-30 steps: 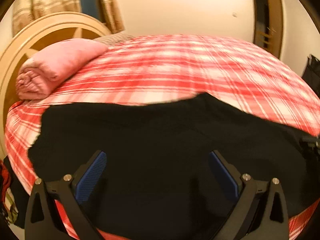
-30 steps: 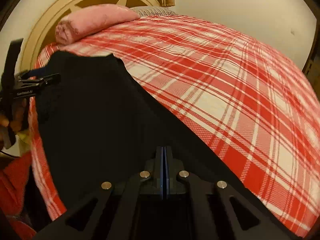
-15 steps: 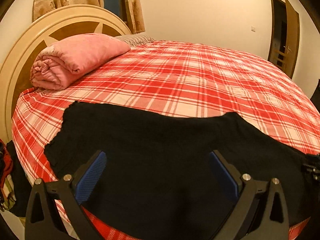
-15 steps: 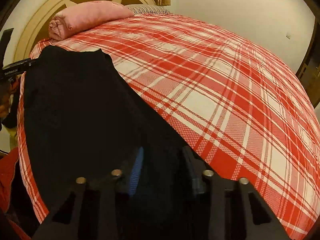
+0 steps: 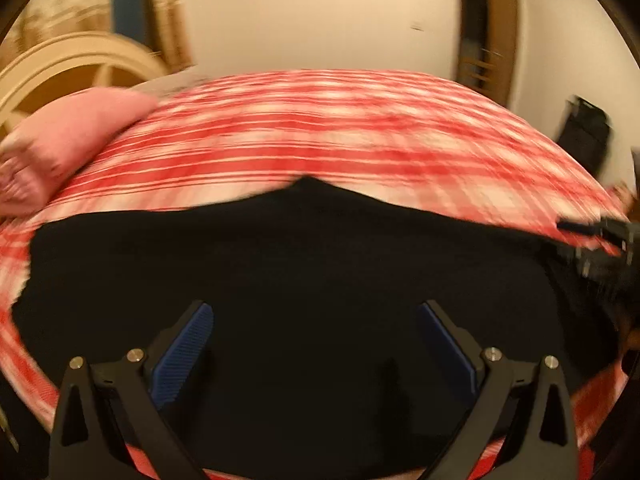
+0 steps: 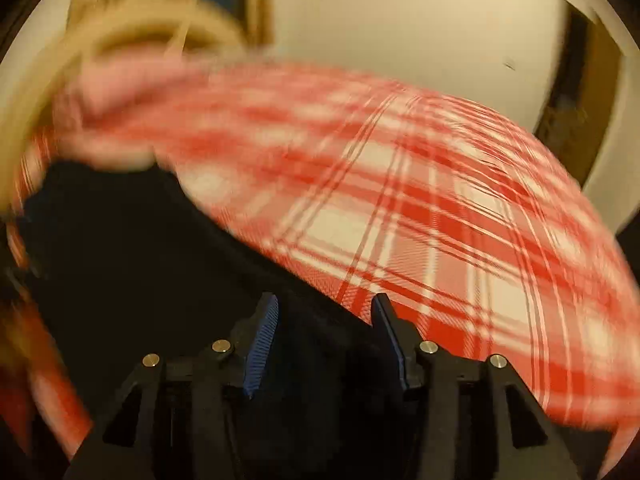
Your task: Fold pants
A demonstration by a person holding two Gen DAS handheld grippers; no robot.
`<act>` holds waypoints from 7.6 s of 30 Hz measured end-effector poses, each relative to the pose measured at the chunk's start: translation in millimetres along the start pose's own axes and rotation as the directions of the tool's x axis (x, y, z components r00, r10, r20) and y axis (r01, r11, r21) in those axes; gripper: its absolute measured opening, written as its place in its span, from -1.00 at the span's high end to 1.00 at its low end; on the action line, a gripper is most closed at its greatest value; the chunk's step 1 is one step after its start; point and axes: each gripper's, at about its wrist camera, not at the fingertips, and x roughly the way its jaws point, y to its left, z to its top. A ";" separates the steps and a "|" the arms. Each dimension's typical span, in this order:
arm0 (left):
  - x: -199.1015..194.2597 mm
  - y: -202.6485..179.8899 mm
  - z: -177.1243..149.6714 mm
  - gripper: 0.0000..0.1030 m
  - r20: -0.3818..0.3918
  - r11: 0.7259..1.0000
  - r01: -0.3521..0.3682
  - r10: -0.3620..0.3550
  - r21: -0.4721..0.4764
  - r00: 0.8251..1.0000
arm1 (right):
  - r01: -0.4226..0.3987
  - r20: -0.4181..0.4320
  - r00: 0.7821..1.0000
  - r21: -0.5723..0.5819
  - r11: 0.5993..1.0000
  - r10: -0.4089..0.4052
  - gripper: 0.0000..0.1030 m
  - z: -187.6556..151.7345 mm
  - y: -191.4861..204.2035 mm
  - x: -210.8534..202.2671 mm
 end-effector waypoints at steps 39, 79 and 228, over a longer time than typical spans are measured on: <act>-8.1 -17.8 3.9 -1.00 -0.003 0.996 -0.031 0.031 0.080 1.000 | 0.223 -0.347 0.937 0.488 0.844 -0.047 0.75 -136.2 -237.5 -103.4; -16.3 93.6 9.7 -1.00 0.052 0.982 -0.156 0.162 -0.105 0.985 | -0.572 0.128 0.816 0.314 0.758 0.563 0.27 19.8 109.1 19.8; -20.0 64.8 28.8 -1.00 0.036 0.983 0.064 -0.058 -0.172 0.998 | 0.025 0.089 0.995 0.125 0.992 -0.037 0.68 -29.8 21.9 -56.7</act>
